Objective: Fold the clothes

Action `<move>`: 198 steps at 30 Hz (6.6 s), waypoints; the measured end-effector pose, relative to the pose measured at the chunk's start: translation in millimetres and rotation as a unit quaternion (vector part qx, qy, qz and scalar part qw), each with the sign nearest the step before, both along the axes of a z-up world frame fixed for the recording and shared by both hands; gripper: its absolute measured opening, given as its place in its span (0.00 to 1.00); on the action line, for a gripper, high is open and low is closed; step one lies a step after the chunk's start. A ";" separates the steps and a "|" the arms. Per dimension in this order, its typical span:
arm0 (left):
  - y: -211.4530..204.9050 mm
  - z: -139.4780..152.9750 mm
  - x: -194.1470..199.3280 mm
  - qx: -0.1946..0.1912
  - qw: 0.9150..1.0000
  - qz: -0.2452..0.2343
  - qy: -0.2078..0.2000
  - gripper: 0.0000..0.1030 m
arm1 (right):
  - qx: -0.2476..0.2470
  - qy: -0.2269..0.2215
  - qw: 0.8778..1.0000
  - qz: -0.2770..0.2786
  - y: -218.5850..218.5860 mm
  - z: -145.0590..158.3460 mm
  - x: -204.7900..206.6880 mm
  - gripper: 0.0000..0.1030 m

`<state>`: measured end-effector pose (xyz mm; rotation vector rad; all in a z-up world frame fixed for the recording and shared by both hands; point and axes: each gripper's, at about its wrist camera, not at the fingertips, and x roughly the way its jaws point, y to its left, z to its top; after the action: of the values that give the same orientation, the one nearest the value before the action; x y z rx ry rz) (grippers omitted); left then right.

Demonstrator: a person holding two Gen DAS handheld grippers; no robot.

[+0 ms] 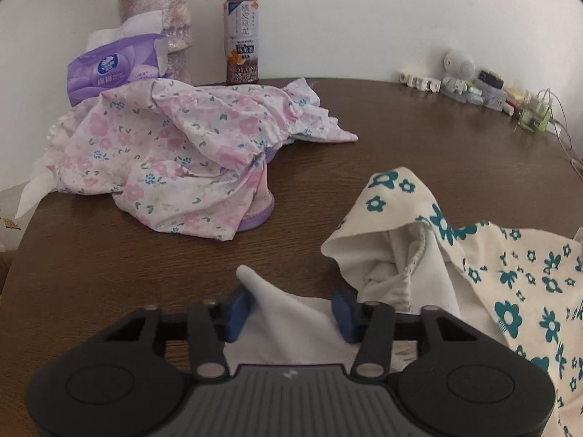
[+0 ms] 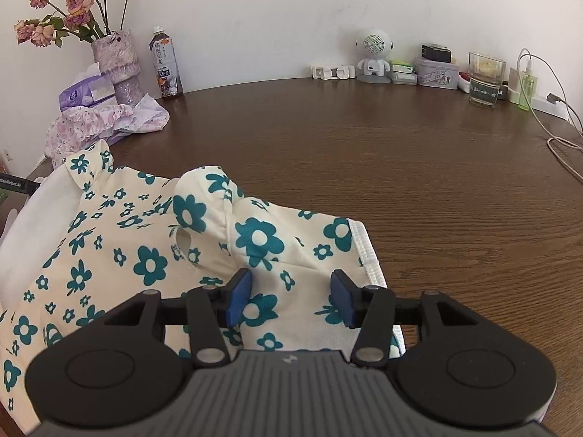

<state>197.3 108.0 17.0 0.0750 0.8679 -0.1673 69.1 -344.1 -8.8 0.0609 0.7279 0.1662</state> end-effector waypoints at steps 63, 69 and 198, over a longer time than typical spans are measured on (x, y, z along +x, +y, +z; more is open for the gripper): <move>41.1 17.0 -4.7 0.067 0.996 0.036 -0.040 0.42 | -0.010 -0.038 0.999 0.014 24.8 -8.8 -7.0 0.66; 56.7 0.1 -1.7 -0.026 0.999 0.044 -0.015 0.07 | -0.006 -0.038 0.999 0.014 25.1 -8.6 -8.0 0.66; 40.8 -15.9 -101.1 0.039 0.991 0.063 -0.115 0.38 | -0.029 -0.036 0.999 0.008 35.9 -9.4 -8.1 0.70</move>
<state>96.2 148.8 1.2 0.1099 0.6462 -0.0058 60.9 -308.2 -18.2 -0.0069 0.6614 0.1622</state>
